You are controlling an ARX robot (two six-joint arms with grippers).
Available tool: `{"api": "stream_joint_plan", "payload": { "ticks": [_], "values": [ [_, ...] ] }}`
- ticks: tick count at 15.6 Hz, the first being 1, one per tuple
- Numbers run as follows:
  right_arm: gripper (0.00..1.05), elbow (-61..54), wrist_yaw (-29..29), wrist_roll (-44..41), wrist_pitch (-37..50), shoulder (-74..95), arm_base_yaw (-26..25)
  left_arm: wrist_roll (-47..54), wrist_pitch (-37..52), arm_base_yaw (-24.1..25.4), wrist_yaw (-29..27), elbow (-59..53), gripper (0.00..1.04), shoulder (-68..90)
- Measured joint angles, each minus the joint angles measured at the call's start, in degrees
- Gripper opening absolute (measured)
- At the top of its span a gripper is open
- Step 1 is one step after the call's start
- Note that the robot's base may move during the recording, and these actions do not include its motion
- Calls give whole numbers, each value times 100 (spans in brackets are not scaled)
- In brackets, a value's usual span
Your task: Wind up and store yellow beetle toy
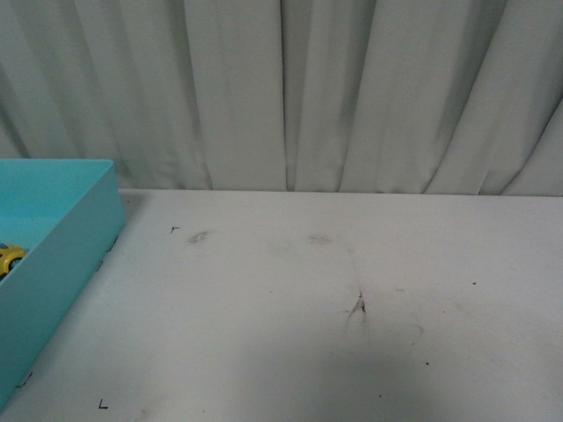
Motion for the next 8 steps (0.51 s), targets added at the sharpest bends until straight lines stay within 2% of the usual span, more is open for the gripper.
{"api": "stream_joint_plan", "payload": {
  "ticks": [8],
  "values": [
    [98, -2, 0, 0, 2, 0, 0, 0, 2, 0, 0, 0, 98, 0]
  ]
}}
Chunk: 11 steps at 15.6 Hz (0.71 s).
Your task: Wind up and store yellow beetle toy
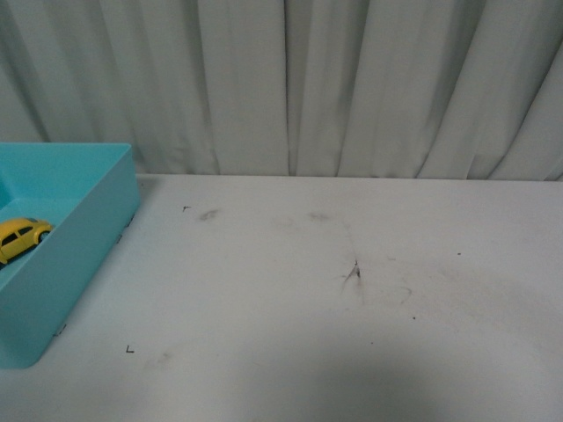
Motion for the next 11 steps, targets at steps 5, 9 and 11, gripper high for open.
{"api": "stream_joint_plan", "payload": {
  "ticks": [5, 9, 11],
  "values": [
    [98, 2, 0, 0, -2, 0, 0, 0, 0, -2, 2, 0, 98, 0],
    [98, 2, 0, 0, 2, 0, 0, 0, 0, -2, -2, 0, 98, 0],
    [98, 2, -2, 0, -9, 2, 0, 0, -7, -2, -2, 0, 98, 0]
  ]
}}
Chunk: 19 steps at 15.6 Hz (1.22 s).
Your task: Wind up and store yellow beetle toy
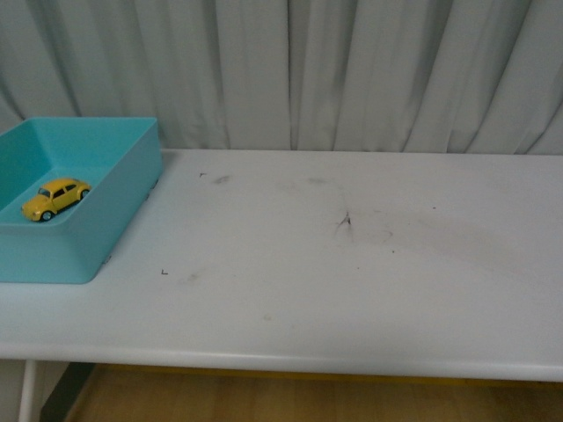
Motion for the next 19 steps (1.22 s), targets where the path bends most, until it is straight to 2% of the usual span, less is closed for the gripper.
{"api": "stream_joint_plan", "payload": {
  "ticks": [19],
  "values": [
    [98, 0, 2, 0, 7, -2, 0, 0, 7, 0, 2, 0, 98, 0]
  ]
}}
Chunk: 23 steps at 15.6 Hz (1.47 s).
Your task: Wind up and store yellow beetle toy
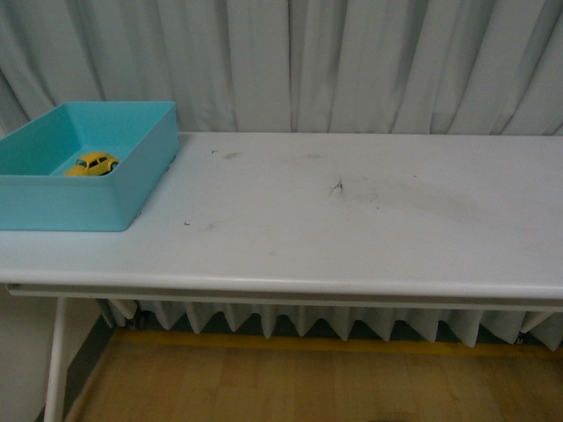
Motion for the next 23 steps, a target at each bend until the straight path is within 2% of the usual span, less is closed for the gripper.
{"api": "stream_joint_plan", "payload": {
  "ticks": [23],
  "values": [
    [98, 0, -2, -2, 2, 0, 0, -4, 0, 0, -4, 0, 98, 0]
  ]
}}
